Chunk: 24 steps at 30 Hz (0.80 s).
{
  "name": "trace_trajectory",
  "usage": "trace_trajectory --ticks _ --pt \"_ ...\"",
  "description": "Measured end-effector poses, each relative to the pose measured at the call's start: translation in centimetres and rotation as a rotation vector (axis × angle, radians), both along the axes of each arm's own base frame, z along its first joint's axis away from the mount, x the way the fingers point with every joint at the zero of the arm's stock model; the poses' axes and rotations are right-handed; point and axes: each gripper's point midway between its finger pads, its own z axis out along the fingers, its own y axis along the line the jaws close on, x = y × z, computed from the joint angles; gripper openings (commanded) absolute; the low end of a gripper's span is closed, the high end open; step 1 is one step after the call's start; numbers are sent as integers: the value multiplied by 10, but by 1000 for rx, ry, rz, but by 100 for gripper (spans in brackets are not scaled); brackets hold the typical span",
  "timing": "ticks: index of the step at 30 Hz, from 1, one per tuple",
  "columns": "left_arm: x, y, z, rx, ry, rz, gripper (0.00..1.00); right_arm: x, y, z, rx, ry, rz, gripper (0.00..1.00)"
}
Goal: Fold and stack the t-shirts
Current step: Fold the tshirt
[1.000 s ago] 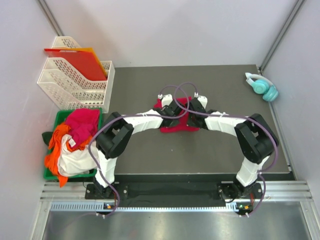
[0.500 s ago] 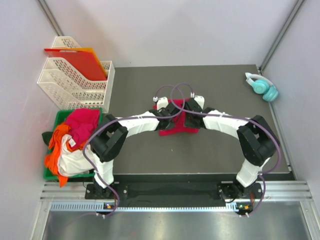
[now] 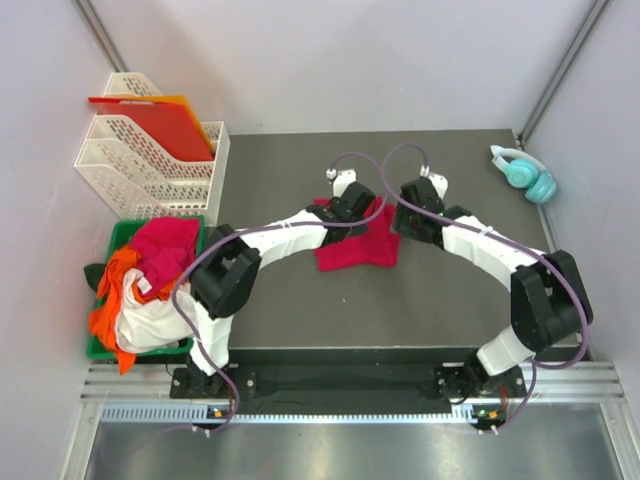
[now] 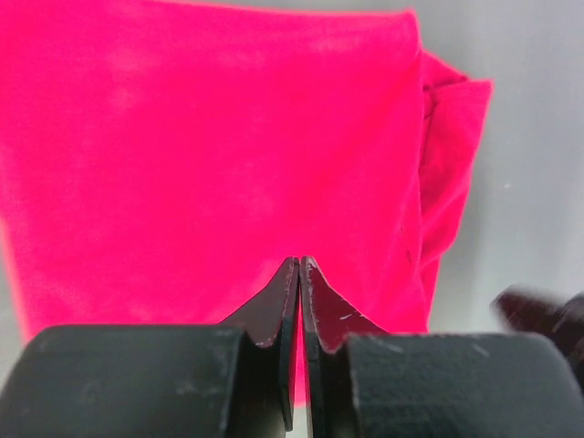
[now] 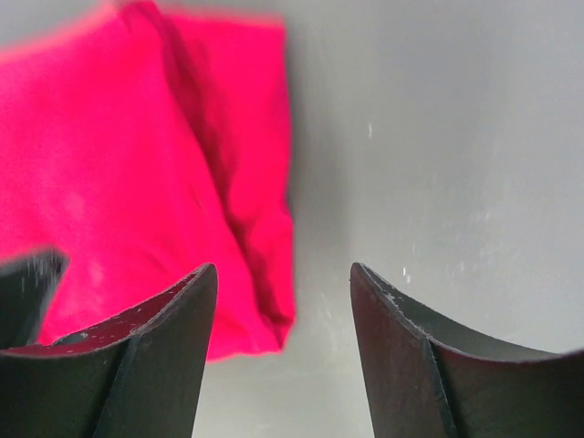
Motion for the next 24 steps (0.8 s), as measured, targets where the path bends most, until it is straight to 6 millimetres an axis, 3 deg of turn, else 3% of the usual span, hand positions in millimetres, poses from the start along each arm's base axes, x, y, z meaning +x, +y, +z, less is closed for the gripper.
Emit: trace_trajectory --ticks 4,7,17,24 --pt "1 -9 -33 8 54 -13 8 -19 0 -32 2 78 22 62" --pt "-1 -9 -52 22 90 -6 8 -20 2 -40 11 93 32 62" --pt "2 -6 -55 -10 113 24 7 -7 16 -36 78 49 48 67" --pt "2 -7 -57 -35 134 27 6 -10 25 -67 91 125 77 70"
